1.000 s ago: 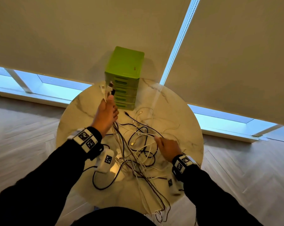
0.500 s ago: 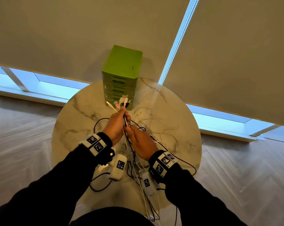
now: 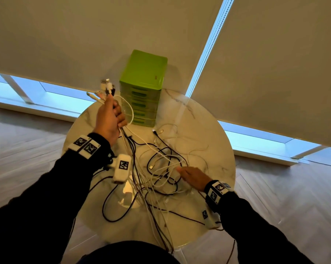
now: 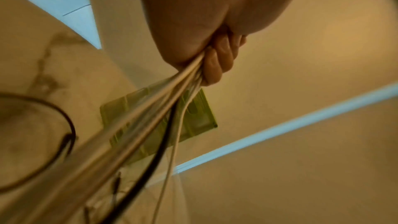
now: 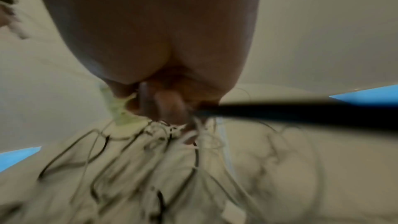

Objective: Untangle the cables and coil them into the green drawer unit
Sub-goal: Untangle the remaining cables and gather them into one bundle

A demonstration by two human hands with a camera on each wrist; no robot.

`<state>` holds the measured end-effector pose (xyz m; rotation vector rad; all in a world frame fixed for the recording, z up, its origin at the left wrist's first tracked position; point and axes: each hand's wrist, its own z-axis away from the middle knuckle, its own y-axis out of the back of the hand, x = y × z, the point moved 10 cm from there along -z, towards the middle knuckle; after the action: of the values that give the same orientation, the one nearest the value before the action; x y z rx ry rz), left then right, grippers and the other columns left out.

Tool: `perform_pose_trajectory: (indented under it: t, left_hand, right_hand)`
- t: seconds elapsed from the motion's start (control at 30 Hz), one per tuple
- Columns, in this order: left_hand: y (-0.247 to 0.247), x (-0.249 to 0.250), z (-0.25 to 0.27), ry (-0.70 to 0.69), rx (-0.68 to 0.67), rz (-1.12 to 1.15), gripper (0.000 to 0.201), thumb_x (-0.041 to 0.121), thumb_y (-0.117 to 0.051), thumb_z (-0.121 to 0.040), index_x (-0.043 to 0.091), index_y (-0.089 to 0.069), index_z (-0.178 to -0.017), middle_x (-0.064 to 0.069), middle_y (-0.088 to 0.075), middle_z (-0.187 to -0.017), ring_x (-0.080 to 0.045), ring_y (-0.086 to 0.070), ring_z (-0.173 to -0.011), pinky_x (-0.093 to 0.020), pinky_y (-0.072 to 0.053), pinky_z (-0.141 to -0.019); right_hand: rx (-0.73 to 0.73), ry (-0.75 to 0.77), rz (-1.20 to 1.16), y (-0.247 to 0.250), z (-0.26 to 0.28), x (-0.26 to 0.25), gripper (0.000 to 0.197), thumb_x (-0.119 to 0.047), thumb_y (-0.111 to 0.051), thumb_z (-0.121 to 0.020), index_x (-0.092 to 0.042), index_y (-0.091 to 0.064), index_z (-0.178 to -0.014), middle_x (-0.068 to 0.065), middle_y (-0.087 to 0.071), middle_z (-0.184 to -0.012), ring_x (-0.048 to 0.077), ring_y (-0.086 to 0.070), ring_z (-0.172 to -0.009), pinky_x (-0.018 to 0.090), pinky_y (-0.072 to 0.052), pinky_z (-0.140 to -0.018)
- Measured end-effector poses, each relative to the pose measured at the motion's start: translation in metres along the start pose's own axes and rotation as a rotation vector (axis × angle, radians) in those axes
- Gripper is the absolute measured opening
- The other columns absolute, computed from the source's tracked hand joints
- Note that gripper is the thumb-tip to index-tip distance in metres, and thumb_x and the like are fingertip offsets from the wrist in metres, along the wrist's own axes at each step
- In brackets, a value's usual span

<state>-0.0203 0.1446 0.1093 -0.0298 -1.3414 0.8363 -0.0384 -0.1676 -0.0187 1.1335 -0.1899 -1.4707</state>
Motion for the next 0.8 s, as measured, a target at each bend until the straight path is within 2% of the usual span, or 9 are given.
perform_pose_trajectory:
  t: [0.03, 0.1, 0.2, 0.3, 0.43, 0.5, 0.57, 0.67, 0.8]
  left_hand:
    - [-0.005, 0.000, 0.004, -0.030, -0.021, -0.106, 0.040, 0.042, -0.036, -0.108, 0.026, -0.036, -0.071, 0.010, -0.027, -0.052, -0.006, -0.022, -0.043, -0.023, -0.017, -0.043]
    - [-0.022, -0.012, 0.016, -0.061, -0.100, -0.309, 0.038, 0.038, -0.033, -0.109, 0.026, -0.035, -0.073, 0.010, -0.029, -0.055, -0.005, -0.025, -0.046, -0.022, -0.022, -0.046]
    - [-0.036, -0.048, 0.034, 0.001, -0.174, -0.464, 0.034, 0.038, -0.034, -0.109, 0.023, -0.043, -0.081, 0.008, -0.035, -0.064, -0.007, -0.030, -0.053, -0.026, -0.024, -0.053]
    - [-0.039, -0.083, 0.042, 0.138, -0.175, -0.480, 0.042, 0.048, -0.033, -0.107, 0.021, -0.046, -0.078, 0.010, -0.034, -0.057, -0.009, -0.028, -0.050, -0.028, -0.022, -0.052]
    - [-0.048, -0.100, 0.047, 0.268, -0.222, -0.372, 0.050, 0.058, -0.030, -0.104, 0.019, -0.050, -0.081, 0.007, -0.036, -0.058, -0.010, -0.031, -0.053, -0.026, -0.026, -0.053]
    - [-0.051, -0.095, 0.045, 0.264, -0.207, -0.316, 0.043, 0.047, -0.038, -0.107, 0.017, -0.053, -0.079, 0.003, -0.045, -0.061, -0.011, -0.043, -0.058, -0.026, -0.035, -0.057]
    - [-0.049, -0.081, 0.041, 0.194, -0.133, -0.301, 0.038, 0.031, -0.042, -0.107, 0.017, -0.048, -0.072, 0.004, -0.042, -0.058, -0.009, -0.041, -0.052, -0.026, -0.034, -0.053]
    - [-0.038, -0.060, 0.027, 0.084, -0.053, -0.293, 0.035, 0.025, -0.041, -0.106, 0.019, -0.043, -0.071, 0.009, -0.034, -0.050, -0.007, -0.030, -0.042, -0.026, -0.026, -0.047]
    - [-0.016, -0.033, 0.017, -0.008, 0.023, -0.278, 0.024, 0.028, -0.042, -0.103, 0.024, -0.040, -0.079, 0.007, -0.033, -0.060, -0.008, -0.029, -0.052, -0.024, -0.025, -0.047]
  right_hand:
    - [0.084, -0.019, 0.036, 0.014, -0.009, 0.002, 0.057, -0.060, -0.029, -0.101, -0.019, -0.068, -0.098, 0.007, -0.070, -0.100, 0.025, -0.064, -0.097, 0.035, -0.045, -0.087]
    - [0.276, -0.052, 0.026, 0.049, -0.020, -0.008, 0.056, -0.056, -0.030, -0.103, -0.013, -0.060, -0.082, 0.011, -0.064, -0.086, 0.032, -0.059, -0.087, 0.039, -0.042, -0.078]
    - [0.484, 0.013, -0.118, 0.092, -0.019, -0.056, 0.048, -0.045, -0.034, -0.107, -0.020, -0.043, -0.067, 0.001, -0.050, -0.068, 0.027, -0.047, -0.073, 0.034, -0.031, -0.068]
    - [0.551, 0.199, -0.261, 0.100, -0.010, -0.113, 0.045, -0.045, -0.032, -0.107, -0.018, -0.048, -0.075, 0.000, -0.052, -0.067, 0.019, -0.046, -0.066, 0.037, -0.036, -0.066]
    - [0.434, 0.362, -0.232, 0.076, -0.003, -0.158, 0.040, -0.050, -0.027, -0.107, -0.028, -0.059, -0.095, -0.006, -0.067, -0.083, 0.010, -0.062, -0.074, 0.033, -0.049, -0.070]
    - [0.361, 0.412, -0.202, 0.064, -0.002, -0.165, 0.045, -0.053, -0.025, -0.106, -0.025, -0.060, -0.104, 0.000, -0.071, -0.093, 0.016, -0.066, -0.083, 0.035, -0.052, -0.075]
    - [0.268, 0.436, -0.197, 0.053, 0.000, -0.164, 0.044, -0.050, -0.027, -0.107, -0.022, -0.058, -0.096, 0.000, -0.067, -0.086, 0.015, -0.063, -0.078, 0.035, -0.049, -0.074]
    - [0.127, 0.404, -0.160, 0.034, 0.001, -0.140, 0.041, -0.048, -0.029, -0.107, -0.022, -0.052, -0.086, -0.004, -0.057, -0.077, 0.011, -0.053, -0.069, 0.035, -0.046, -0.075]
    - [0.070, 0.285, -0.023, 0.021, -0.008, -0.065, 0.036, -0.046, -0.030, -0.107, -0.022, -0.050, -0.089, 0.004, -0.059, -0.081, 0.021, -0.054, -0.073, 0.040, -0.044, -0.075]
